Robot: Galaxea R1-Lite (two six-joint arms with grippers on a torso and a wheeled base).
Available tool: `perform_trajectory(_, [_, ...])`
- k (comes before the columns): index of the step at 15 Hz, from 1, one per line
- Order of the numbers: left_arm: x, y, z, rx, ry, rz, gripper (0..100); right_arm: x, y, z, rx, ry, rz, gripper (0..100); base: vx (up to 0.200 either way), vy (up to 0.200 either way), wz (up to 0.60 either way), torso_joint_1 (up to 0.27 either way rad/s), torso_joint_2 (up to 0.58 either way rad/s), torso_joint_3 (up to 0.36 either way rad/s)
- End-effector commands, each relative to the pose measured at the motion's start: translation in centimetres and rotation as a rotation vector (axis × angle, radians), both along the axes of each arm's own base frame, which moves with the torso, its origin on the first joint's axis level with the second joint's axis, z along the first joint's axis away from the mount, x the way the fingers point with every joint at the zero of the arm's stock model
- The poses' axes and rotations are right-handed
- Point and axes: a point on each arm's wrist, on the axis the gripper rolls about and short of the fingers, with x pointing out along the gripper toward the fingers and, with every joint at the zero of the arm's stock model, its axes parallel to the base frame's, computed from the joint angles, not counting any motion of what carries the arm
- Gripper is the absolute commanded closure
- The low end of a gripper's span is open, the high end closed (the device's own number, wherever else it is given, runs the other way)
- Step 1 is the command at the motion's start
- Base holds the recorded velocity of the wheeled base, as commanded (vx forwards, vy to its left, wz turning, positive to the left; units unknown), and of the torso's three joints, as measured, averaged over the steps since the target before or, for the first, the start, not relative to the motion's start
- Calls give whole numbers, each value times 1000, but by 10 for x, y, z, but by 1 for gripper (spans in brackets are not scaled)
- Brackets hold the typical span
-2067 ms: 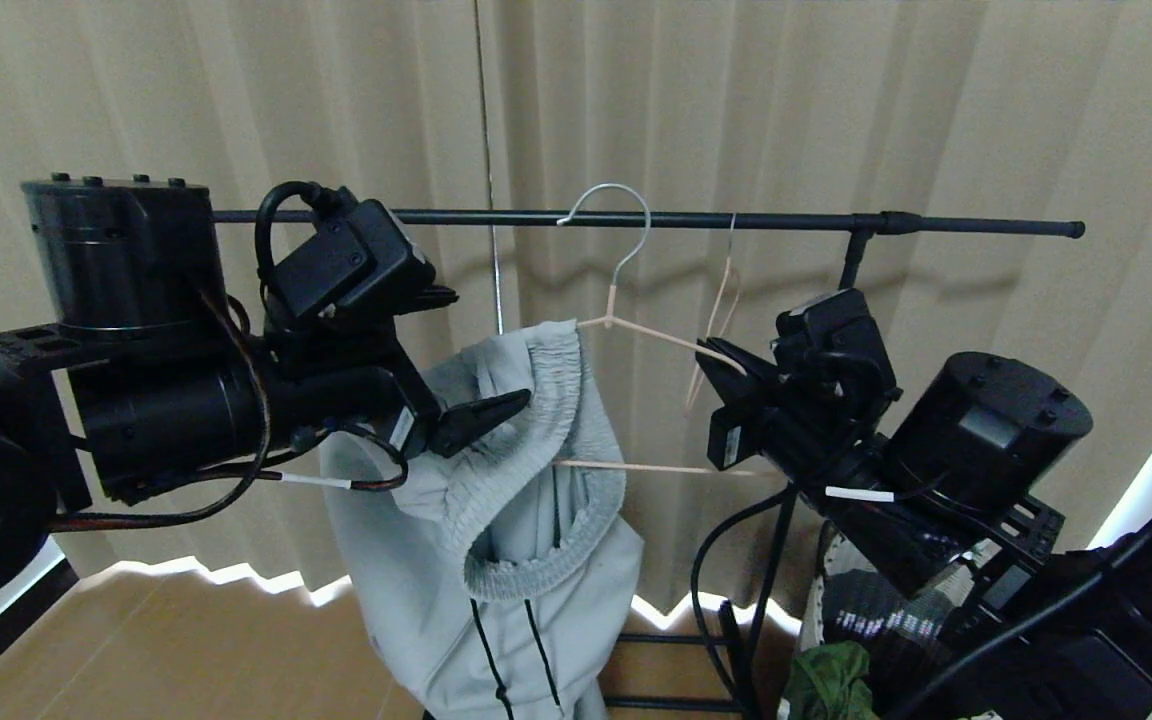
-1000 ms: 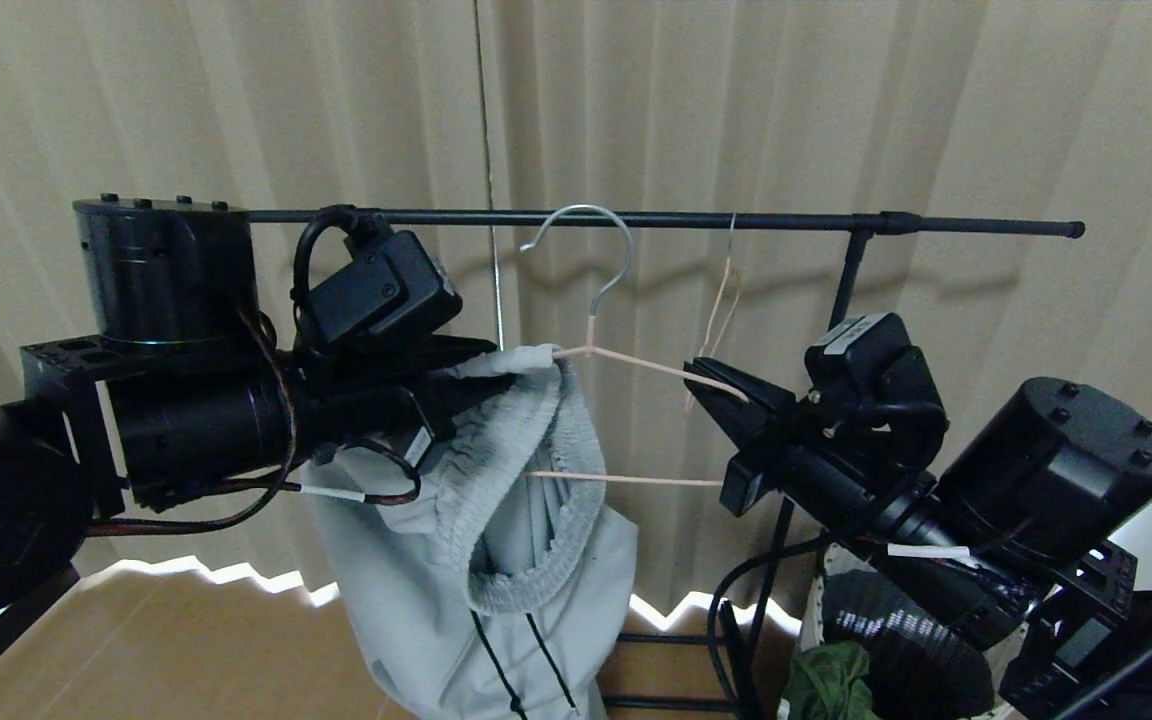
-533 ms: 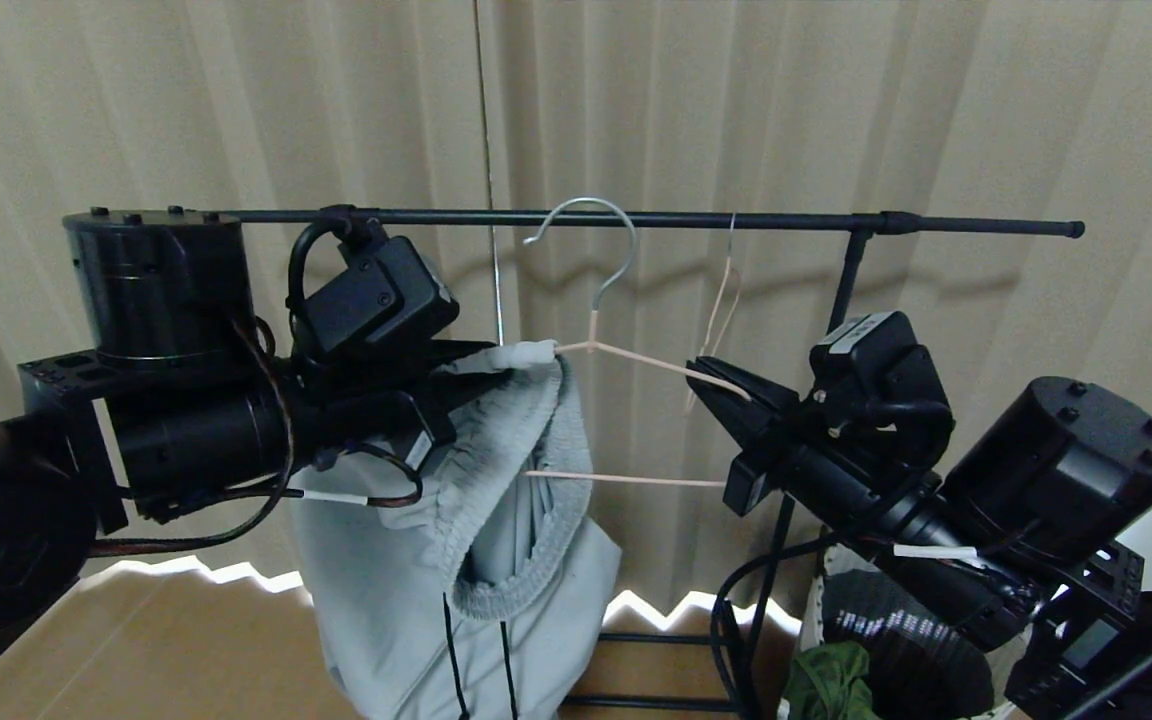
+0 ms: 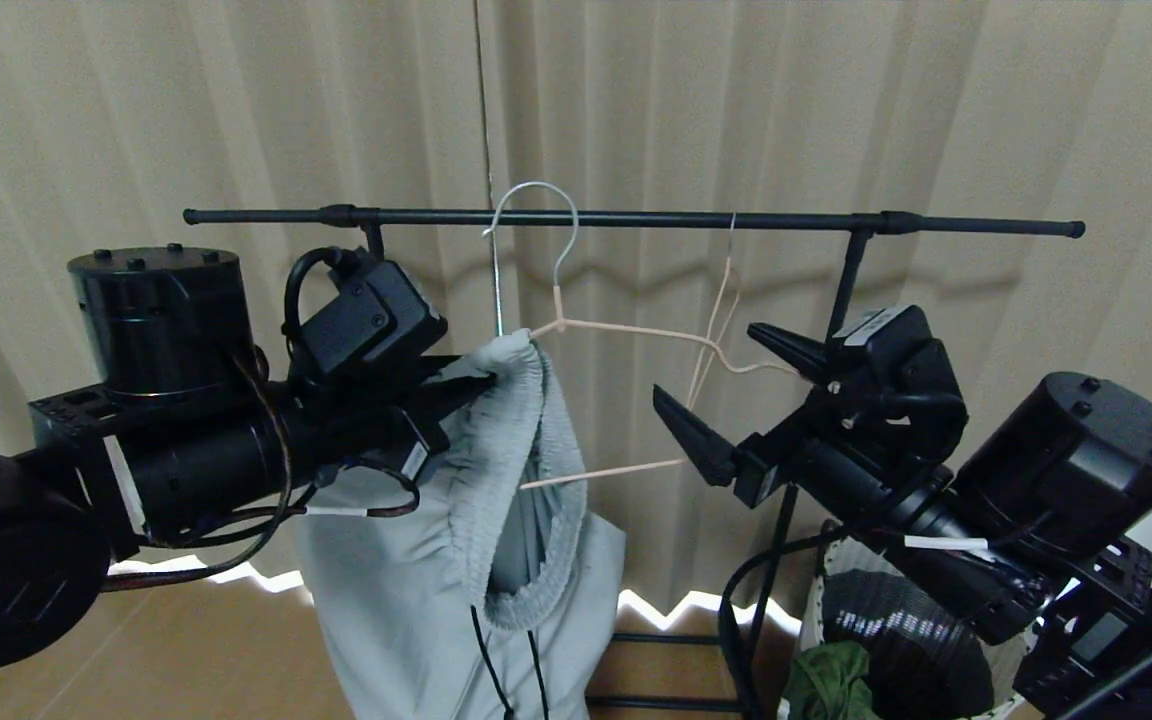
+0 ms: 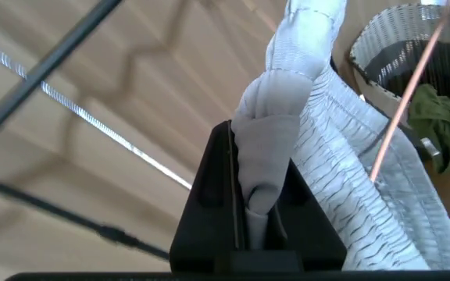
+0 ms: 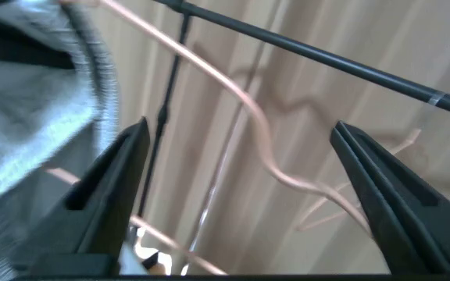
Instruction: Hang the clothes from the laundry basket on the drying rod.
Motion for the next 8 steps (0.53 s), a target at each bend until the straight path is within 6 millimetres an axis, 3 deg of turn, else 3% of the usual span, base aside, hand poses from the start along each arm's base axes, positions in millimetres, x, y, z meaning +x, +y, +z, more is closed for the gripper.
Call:
perform_trajectory(1, [0,1,-3,-14,46,48,100,1,-4,3,7,-10,-13,0,0,0,0,0,0,0])
perform_trajectory(5, [-1,3,-10,-73,196,150,100,-2,-5,12,30,-60,53,0,0,0,0,0,0,0])
perform_trajectory(8, [2,3,-12,-150,271,249,100,-9,-7,4,5,-50,135,0,0,0,0,0,0,0])
